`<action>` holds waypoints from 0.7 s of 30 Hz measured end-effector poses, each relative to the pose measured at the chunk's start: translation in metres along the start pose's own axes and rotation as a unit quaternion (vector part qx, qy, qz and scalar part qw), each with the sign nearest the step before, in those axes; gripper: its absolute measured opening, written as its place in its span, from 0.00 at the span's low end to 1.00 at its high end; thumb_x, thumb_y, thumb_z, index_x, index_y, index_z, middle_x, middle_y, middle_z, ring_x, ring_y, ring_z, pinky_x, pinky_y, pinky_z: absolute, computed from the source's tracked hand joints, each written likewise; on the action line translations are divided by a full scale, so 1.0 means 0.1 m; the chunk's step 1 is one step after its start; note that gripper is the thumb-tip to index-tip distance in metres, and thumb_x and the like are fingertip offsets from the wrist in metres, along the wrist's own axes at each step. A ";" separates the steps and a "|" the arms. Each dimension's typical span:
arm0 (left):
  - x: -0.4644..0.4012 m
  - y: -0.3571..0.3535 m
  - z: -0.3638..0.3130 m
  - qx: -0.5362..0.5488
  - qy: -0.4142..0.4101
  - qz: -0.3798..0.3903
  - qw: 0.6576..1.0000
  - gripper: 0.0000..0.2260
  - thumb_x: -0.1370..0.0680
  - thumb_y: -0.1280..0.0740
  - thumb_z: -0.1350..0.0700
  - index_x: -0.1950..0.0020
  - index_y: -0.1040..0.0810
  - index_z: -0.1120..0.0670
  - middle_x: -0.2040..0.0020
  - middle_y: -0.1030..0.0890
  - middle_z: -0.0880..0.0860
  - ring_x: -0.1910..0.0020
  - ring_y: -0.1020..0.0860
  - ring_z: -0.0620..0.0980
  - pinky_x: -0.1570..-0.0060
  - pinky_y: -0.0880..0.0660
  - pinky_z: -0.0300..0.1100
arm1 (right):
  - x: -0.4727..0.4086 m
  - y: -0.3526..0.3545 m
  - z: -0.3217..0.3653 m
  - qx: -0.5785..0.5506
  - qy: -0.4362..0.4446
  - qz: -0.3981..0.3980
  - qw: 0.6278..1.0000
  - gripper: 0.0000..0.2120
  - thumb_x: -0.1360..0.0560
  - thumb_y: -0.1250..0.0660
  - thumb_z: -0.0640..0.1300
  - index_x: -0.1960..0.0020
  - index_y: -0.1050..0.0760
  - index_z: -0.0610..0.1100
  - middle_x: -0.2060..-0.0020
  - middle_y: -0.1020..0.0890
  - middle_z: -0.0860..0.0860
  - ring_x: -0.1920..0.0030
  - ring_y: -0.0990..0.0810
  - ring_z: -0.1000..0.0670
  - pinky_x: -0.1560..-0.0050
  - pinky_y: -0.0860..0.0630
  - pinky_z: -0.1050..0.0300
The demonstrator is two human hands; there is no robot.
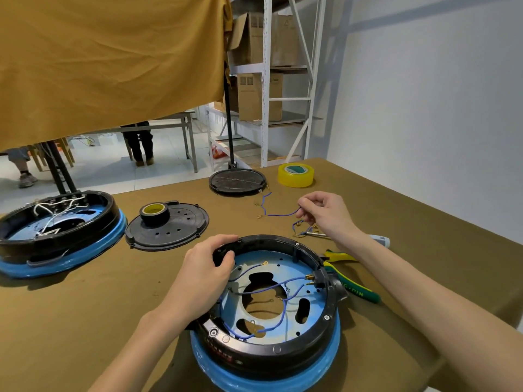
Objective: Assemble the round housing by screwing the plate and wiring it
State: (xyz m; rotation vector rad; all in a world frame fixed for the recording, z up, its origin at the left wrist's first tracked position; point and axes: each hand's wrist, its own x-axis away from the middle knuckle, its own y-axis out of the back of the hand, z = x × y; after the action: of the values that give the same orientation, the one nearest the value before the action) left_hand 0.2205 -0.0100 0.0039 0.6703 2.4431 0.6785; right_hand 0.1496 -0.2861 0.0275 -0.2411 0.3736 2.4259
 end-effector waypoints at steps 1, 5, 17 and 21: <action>0.00 0.00 0.00 -0.001 -0.001 0.001 1.000 0.15 0.17 0.35 0.56 0.33 0.21 0.43 0.44 0.20 0.35 0.44 0.25 0.27 0.53 0.31 0.20 | -0.01 -0.01 -0.02 0.002 -0.011 0.002 1.000 0.06 0.18 0.34 0.38 0.51 0.19 0.38 0.67 0.15 0.49 0.70 0.22 0.56 0.68 0.25 0.65; 0.00 0.00 -0.01 -0.001 -0.001 0.005 1.000 0.15 0.17 0.35 0.57 0.32 0.21 0.44 0.42 0.20 0.38 0.43 0.24 0.31 0.53 0.31 0.22 | -0.13 -0.12 -0.14 0.042 -0.087 0.033 0.995 0.07 0.17 0.35 0.38 0.50 0.19 0.38 0.63 0.14 0.46 0.67 0.22 0.54 0.67 0.27 0.63; -0.01 -0.01 0.01 0.000 -0.001 0.001 1.000 0.15 0.17 0.35 0.57 0.32 0.21 0.44 0.40 0.19 0.40 0.42 0.24 0.33 0.53 0.31 0.21 | -0.43 0.11 -0.47 0.463 -0.163 0.001 0.871 0.20 0.19 0.40 0.59 0.50 0.26 0.42 0.51 0.19 0.44 0.51 0.19 0.40 0.52 0.23 0.50; 0.00 -0.02 0.00 0.001 0.000 0.005 1.000 0.15 0.17 0.35 0.57 0.32 0.21 0.45 0.40 0.20 0.40 0.41 0.25 0.31 0.50 0.32 0.21 | -0.49 -0.01 -0.46 0.452 -0.183 0.020 0.873 0.14 0.23 0.30 0.54 0.51 0.27 0.43 0.49 0.19 0.44 0.48 0.18 0.41 0.51 0.23 0.49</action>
State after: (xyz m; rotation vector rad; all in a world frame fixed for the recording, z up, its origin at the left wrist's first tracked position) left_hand 0.2206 -0.0113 0.0028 0.6835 2.4425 0.6808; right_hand 0.1911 -0.3287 -0.0028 0.6299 1.2655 2.0020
